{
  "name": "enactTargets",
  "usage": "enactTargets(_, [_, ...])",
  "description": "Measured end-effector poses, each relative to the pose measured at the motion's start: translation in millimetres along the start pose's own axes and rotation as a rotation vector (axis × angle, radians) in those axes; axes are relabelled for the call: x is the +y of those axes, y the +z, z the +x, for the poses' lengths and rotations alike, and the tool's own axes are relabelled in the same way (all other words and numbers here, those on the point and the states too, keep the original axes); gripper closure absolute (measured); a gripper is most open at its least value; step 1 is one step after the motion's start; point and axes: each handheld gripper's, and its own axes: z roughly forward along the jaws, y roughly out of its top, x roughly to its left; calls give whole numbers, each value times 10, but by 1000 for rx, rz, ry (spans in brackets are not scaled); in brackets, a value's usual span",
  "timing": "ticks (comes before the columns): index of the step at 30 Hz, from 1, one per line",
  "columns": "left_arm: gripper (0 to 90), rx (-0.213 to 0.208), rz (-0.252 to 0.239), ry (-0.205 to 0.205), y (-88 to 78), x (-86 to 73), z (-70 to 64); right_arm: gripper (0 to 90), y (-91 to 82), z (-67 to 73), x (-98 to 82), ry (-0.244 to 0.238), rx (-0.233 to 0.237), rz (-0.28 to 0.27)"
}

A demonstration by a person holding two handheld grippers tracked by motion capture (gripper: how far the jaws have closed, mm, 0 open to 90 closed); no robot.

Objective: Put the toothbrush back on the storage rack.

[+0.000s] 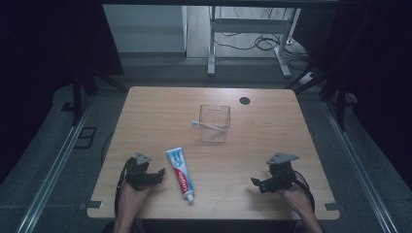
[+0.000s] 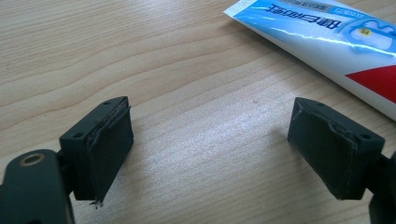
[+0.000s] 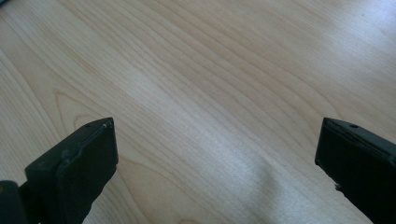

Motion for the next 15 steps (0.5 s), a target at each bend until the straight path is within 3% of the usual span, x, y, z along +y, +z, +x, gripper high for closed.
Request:
enactTargets(10, [140,-1,3,3,-1,1,1,0,111,30,-200,19,9,-4])
enactTargets(15, [140,-1,3,3,-1,1,1,0,152,49,-259,14,-11,14])
